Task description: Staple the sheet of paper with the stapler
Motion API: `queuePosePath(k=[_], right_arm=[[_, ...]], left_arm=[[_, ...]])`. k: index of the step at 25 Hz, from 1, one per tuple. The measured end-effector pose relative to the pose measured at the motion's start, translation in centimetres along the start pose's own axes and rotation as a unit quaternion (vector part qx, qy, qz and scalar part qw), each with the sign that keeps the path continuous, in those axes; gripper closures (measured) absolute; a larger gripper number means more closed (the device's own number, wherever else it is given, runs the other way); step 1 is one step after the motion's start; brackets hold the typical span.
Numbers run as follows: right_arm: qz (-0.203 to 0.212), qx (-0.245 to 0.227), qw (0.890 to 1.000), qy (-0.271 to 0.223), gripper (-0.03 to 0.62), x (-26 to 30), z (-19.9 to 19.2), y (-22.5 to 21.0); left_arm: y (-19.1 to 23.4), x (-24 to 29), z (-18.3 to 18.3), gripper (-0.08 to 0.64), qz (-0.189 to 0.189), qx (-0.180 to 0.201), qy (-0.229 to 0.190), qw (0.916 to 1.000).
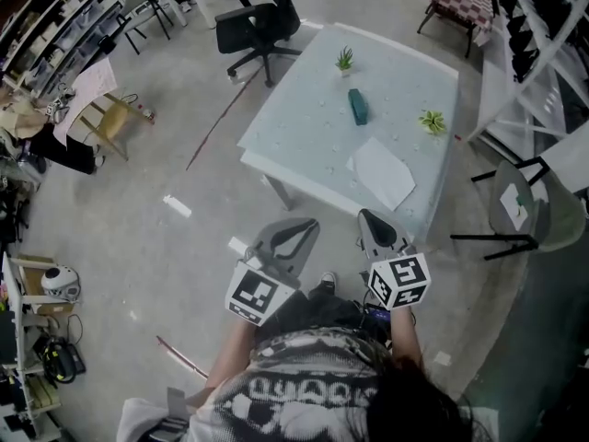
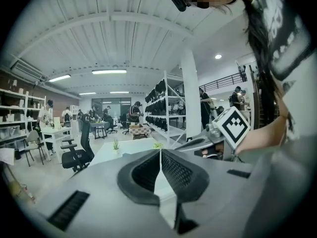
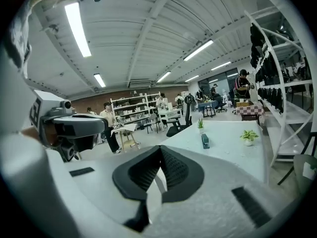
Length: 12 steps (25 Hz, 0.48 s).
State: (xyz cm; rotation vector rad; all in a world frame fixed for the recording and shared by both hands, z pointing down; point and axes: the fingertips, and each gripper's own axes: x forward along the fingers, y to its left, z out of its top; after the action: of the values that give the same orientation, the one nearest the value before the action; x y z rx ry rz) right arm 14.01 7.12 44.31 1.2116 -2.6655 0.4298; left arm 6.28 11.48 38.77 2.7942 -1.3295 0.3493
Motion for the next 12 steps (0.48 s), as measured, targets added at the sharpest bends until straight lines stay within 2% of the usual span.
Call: queuePosePath(k=[6,12], right_arm=[[-0.006,0.023,1.000,0.014,0.598,1.3,-1.2,-2.3],[-0.048,0.074,0.995,0.036,0.586,1.9,-4.1,-6.3]], left_arm=[[0.8,1.8,-0.2,0.554,-0.005,-0.004,0.017,0.9998],[2.0,4.0,-0.4,0.554,-0.023,-0.005,0.019,0.9995]])
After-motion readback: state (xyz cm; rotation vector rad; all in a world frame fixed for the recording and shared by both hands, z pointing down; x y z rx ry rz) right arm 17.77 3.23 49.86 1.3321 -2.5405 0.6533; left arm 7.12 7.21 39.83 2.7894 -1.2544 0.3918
